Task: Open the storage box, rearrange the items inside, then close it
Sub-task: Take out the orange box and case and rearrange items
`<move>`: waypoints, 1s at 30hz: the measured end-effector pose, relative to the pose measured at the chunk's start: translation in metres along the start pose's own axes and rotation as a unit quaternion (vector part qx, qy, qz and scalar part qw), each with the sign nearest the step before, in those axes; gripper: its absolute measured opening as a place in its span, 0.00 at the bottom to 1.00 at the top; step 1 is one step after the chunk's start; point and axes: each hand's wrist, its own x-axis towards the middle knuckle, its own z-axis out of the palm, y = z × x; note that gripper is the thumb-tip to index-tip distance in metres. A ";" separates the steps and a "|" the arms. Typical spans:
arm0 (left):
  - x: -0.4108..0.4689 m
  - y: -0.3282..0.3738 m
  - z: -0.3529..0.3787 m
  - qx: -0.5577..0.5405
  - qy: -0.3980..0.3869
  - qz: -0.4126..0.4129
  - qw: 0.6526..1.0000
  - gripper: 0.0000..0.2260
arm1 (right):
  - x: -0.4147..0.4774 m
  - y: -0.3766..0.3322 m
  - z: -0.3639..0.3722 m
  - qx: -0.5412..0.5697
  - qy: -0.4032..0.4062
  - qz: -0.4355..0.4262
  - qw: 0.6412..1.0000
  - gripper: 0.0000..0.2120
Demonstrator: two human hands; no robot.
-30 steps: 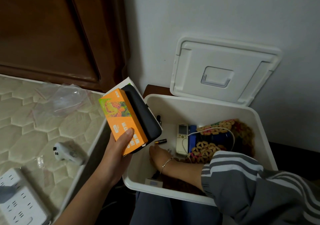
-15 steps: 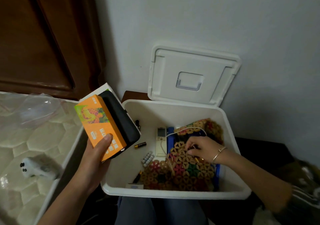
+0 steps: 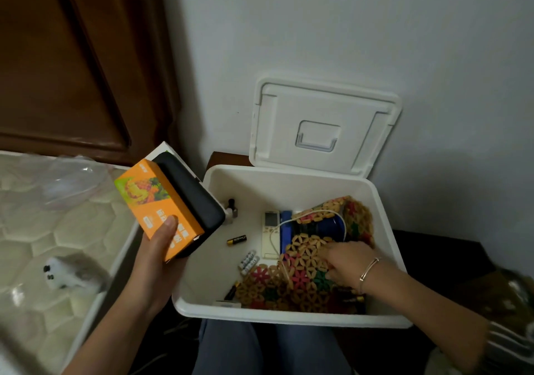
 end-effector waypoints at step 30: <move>0.000 0.005 0.000 0.029 0.012 -0.017 0.999 0.31 | 0.150 -0.097 0.014 0.079 -0.066 -0.262 0.959 0.18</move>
